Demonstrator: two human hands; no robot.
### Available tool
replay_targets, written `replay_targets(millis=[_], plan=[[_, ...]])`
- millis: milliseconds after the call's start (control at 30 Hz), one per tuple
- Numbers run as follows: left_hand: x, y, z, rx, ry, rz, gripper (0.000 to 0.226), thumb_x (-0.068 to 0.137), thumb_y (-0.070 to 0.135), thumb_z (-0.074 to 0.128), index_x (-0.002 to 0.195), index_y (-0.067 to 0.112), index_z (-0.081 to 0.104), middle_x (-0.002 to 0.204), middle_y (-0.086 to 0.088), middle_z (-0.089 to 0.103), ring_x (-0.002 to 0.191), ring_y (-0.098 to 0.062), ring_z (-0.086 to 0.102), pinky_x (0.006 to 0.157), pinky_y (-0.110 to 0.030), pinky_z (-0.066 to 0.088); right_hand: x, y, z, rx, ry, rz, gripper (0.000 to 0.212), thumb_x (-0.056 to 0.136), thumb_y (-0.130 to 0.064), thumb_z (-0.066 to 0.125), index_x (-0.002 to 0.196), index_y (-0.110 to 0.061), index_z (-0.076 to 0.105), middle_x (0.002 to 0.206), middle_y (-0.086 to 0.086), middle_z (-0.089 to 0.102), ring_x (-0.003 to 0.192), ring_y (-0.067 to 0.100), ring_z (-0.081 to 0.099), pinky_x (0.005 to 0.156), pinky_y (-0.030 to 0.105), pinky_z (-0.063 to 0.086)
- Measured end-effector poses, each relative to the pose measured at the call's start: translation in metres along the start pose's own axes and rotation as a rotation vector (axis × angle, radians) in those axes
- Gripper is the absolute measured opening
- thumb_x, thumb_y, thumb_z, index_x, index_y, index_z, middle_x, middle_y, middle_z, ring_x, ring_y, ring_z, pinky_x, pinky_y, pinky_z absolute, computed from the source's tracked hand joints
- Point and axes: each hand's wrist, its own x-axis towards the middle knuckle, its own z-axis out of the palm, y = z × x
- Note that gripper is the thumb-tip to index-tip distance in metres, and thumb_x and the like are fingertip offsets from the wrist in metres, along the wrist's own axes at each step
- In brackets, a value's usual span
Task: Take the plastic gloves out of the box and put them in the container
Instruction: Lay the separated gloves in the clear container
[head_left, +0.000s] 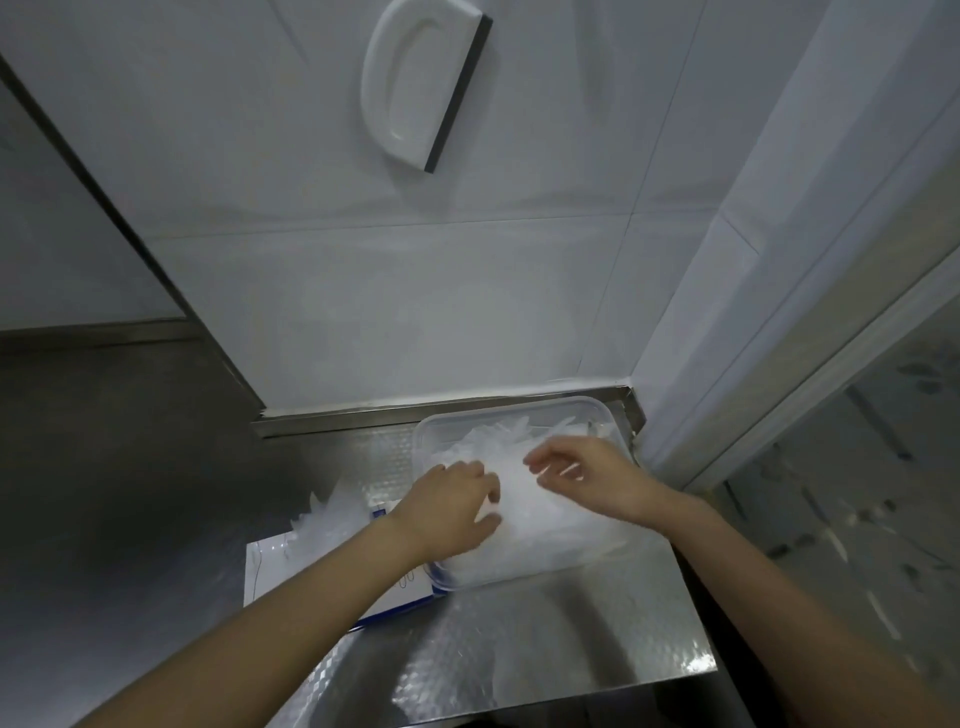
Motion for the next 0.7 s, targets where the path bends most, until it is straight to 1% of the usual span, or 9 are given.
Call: replay_targets(millis=[33, 67, 100, 200, 300, 367, 467, 600, 700], plan=[[0.002, 0.001, 0.001, -0.036, 0.104, -0.026, 0.029, 0.096, 0.032, 0.046, 0.121, 0.019, 0.05, 0.12, -0.002, 0.051, 0.105, -0.017, 0.049, 0.085, -0.027, 0.038, 0.002, -0.001, 0.003, -0.043, 0.118, -0.048, 0.019, 0.09, -0.013, 0.061, 0.105, -0.022, 0.066, 0.101, -0.009, 0.065, 0.09, 0.004, 0.06, 0.082, 0.02, 0.049], [0.005, 0.003, 0.004, -0.052, 0.17, -0.05, 0.027, 0.096, 0.027, 0.046, 0.122, 0.018, 0.048, 0.122, -0.002, 0.048, 0.106, -0.017, 0.048, 0.085, -0.026, 0.039, 0.004, 0.0, 0.008, -0.13, 0.168, -0.086, 0.018, 0.091, -0.013, 0.06, 0.105, -0.022, 0.066, 0.103, -0.008, 0.066, 0.091, 0.004, 0.059, 0.083, 0.021, 0.049], [0.009, 0.004, 0.008, -0.046, 0.193, -0.069, 0.029, 0.096, 0.024, 0.047, 0.124, 0.017, 0.045, 0.125, -0.003, 0.045, 0.109, -0.018, 0.046, 0.087, -0.026, 0.04, 0.006, 0.002, 0.013, -0.234, 0.158, -0.12, 0.02, 0.091, -0.015, 0.059, 0.109, -0.023, 0.065, 0.108, -0.008, 0.064, 0.096, 0.005, 0.058, 0.088, 0.024, 0.048], [0.02, 0.006, 0.026, 0.046, 0.066, -0.124, 0.051, 0.093, 0.024, 0.054, 0.138, 0.017, 0.032, 0.144, -0.01, 0.029, 0.127, -0.025, 0.035, 0.104, -0.033, 0.034, 0.016, 0.013, 0.03, -0.528, -0.072, -0.122, 0.041, 0.089, -0.024, 0.062, 0.13, -0.025, 0.052, 0.133, -0.004, 0.049, 0.119, 0.013, 0.046, 0.1, 0.027, 0.039], [0.031, 0.007, 0.038, 0.161, -0.1, -0.169, 0.073, 0.09, 0.029, 0.06, 0.147, 0.018, 0.015, 0.156, -0.015, 0.005, 0.139, -0.034, 0.019, 0.11, -0.041, 0.027, 0.026, 0.026, 0.041, -0.722, -0.207, -0.073, 0.067, 0.085, -0.028, 0.067, 0.143, -0.027, 0.034, 0.149, 0.001, 0.029, 0.131, 0.019, 0.035, 0.103, 0.032, 0.035], [0.037, 0.006, 0.043, 0.186, -0.177, -0.199, 0.083, 0.089, 0.03, 0.062, 0.15, 0.019, 0.007, 0.157, -0.014, -0.003, 0.141, -0.036, 0.014, 0.11, -0.045, 0.027, 0.029, 0.033, 0.043, -0.769, -0.208, -0.044, 0.073, 0.085, -0.028, 0.067, 0.146, -0.027, 0.028, 0.152, 0.002, 0.022, 0.133, 0.021, 0.031, 0.101, 0.033, 0.037], [0.044, 0.004, 0.051, 0.198, -0.262, -0.237, 0.091, 0.087, 0.028, 0.065, 0.15, 0.021, 0.0, 0.157, -0.013, -0.006, 0.141, -0.039, 0.013, 0.108, -0.049, 0.032, 0.032, 0.043, 0.045, -0.814, -0.188, -0.02, 0.077, 0.085, -0.03, 0.067, 0.147, -0.028, 0.023, 0.154, 0.001, 0.02, 0.135, 0.022, 0.03, 0.101, 0.033, 0.038], [0.047, 0.002, 0.06, 0.183, -0.353, -0.25, 0.096, 0.084, 0.026, 0.069, 0.15, 0.021, -0.001, 0.156, -0.014, -0.006, 0.139, -0.043, 0.014, 0.105, -0.049, 0.037, 0.035, 0.052, 0.044, -0.852, -0.234, 0.047, 0.082, 0.083, -0.035, 0.068, 0.149, -0.028, 0.02, 0.156, -0.002, 0.017, 0.138, 0.023, 0.025, 0.109, 0.035, 0.032], [0.05, 0.0, 0.062, 0.148, -0.392, -0.249, 0.1, 0.081, 0.025, 0.072, 0.15, 0.022, 0.0, 0.155, -0.013, -0.004, 0.139, -0.042, 0.013, 0.105, -0.047, 0.038, 0.036, 0.056, 0.042, -0.816, -0.283, 0.088, 0.083, 0.083, -0.036, 0.068, 0.149, -0.027, 0.019, 0.156, -0.004, 0.017, 0.139, 0.023, 0.022, 0.11, 0.034, 0.03]])
